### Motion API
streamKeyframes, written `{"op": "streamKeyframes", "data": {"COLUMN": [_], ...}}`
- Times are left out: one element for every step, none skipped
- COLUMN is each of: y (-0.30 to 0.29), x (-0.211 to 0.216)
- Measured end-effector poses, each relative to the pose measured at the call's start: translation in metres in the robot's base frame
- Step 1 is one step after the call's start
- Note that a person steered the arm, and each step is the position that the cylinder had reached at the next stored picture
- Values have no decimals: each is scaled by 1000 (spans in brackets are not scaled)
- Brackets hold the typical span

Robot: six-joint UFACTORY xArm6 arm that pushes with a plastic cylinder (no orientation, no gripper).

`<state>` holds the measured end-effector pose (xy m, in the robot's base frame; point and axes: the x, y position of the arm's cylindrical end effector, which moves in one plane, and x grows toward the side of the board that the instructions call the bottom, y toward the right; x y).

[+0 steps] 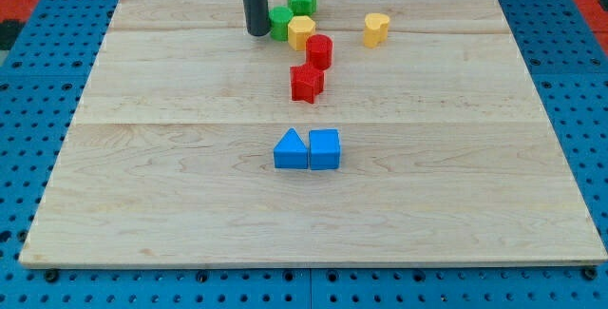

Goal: Slide red circle along with red star slightly down

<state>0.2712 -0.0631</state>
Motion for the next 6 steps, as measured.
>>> {"op": "streamKeyframes", "data": {"y": [25,15,74,157,114,85], "x": [1,16,11,9,19,44]}}
